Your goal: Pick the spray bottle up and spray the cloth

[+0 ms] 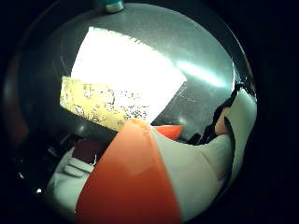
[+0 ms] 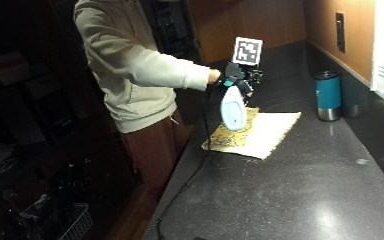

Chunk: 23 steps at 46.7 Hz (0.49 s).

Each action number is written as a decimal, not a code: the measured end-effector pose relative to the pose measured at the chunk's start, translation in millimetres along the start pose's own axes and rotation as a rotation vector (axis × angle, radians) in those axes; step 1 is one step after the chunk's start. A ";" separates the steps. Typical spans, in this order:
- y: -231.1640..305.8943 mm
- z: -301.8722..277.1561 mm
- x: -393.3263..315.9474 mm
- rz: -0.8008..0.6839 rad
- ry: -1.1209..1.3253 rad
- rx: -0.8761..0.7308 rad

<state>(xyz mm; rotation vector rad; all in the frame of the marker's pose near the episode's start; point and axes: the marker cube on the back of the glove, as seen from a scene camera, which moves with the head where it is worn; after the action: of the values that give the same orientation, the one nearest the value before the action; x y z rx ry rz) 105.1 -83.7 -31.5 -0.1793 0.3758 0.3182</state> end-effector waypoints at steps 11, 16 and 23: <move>-3.5 -29.5 -20.4 -0.075 0.005 0.090; 0.1 -53.8 -21.5 -0.065 -0.110 0.180; 8.4 -88.7 -15.0 -0.081 -0.366 0.310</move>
<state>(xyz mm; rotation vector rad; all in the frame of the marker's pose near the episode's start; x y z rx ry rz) 59.7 -100.3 -107.9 0.1672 0.0519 0.2033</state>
